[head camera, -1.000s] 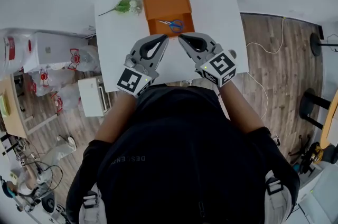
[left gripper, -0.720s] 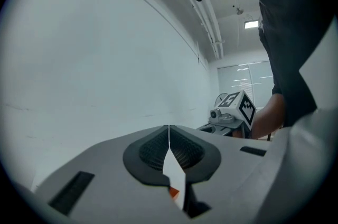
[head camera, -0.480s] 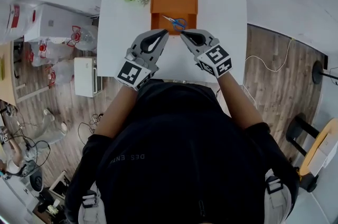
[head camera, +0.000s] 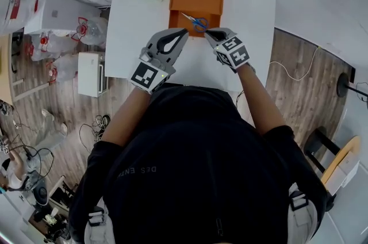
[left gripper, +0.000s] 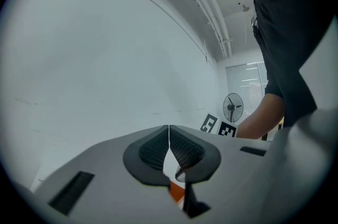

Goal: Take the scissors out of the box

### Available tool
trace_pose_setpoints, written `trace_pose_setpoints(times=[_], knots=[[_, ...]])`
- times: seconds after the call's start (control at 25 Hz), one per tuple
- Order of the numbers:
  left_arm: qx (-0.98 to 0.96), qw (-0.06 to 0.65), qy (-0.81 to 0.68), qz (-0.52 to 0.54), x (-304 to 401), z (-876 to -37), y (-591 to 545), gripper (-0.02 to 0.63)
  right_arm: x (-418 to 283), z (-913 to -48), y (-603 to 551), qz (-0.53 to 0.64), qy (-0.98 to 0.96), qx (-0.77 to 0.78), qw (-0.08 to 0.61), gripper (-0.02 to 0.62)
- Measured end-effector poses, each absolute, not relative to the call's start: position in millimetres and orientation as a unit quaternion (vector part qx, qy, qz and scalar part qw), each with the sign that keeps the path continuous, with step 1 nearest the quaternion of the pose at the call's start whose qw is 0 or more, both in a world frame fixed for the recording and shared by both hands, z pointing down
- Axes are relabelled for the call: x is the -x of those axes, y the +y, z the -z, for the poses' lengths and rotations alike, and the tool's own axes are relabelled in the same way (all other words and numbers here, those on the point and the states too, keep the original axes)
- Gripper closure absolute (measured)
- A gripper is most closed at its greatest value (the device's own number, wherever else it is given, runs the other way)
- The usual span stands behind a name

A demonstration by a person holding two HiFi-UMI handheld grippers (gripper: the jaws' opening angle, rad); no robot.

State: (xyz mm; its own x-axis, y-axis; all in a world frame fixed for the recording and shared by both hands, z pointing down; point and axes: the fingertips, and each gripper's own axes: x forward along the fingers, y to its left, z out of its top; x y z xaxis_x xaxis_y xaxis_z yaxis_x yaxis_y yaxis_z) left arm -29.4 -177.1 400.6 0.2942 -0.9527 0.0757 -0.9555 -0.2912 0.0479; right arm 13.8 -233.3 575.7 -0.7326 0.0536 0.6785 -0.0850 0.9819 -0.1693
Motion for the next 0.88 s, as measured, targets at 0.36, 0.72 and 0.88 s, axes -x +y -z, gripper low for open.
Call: trace_pose_setpoints(times=[0.36, 0.72, 0.88], knots=[[-0.815, 0.058, -0.576, 0.002, 49.8, -412.2, -188.8, 0.586, -0.3, -627.5, -250.8, -0.074, -0.883, 0.001, 0.464, 0.572], [-0.819, 0.073, -0.57, 0.006, 68.6, -426.1, -197.6, 0.586, 12.9, -672.4, -266.0, -0.056, -0.85, 0.008, 0.524, 0.546], [-0.82, 0.076, -0.567, 0.005, 74.1, -431.5, -200.2, 0.586, 17.9, -691.8, -269.5, -0.045, -0.834, 0.015, 0.55, 0.531]])
